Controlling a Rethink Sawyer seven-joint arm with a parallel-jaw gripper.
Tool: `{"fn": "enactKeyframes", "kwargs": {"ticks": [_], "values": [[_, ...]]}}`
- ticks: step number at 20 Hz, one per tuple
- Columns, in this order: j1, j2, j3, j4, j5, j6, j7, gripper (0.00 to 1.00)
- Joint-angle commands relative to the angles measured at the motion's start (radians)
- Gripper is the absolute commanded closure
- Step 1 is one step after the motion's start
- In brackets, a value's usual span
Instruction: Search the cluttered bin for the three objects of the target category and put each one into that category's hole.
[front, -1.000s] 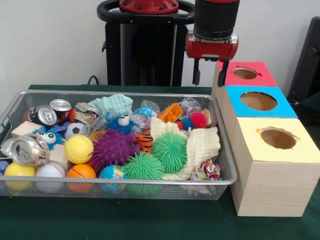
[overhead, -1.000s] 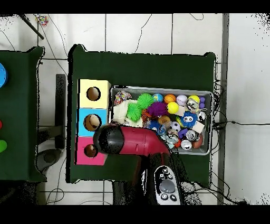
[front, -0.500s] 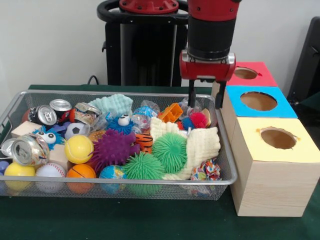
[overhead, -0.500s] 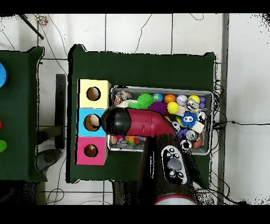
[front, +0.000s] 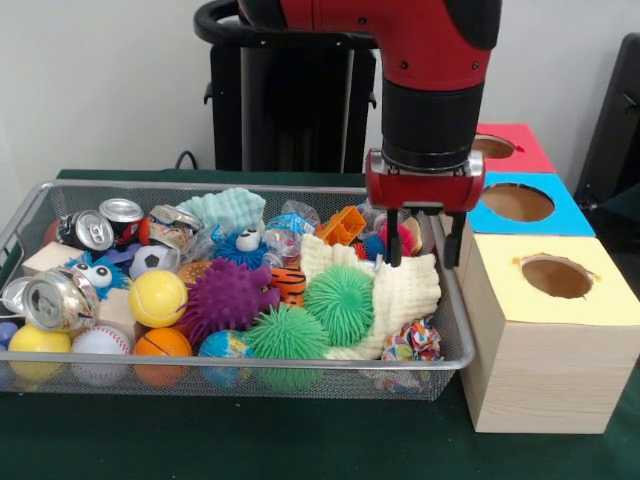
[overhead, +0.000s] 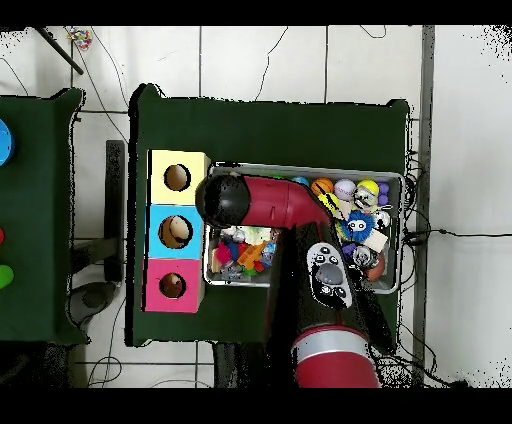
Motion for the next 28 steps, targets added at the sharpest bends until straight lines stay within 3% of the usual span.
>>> {"fn": "enactKeyframes", "kwargs": {"ticks": [1, 6, 11, 22, 28], "values": [[-0.075, 0.012, 0.107, 0.134, -0.068, -0.087, -0.032, 0.0], [-0.127, 0.013, 0.111, 0.3, -0.118, -0.235, 0.021, 0.0], [-0.184, 0.062, 0.135, 0.374, -0.171, -0.36, 0.038, 0.0], [-0.106, 0.112, 0.006, 0.416, -0.227, -0.51, 0.14, 0.0], [-0.099, 0.147, 0.024, 0.436, -0.201, -0.55, 0.162, 0.0]]}}
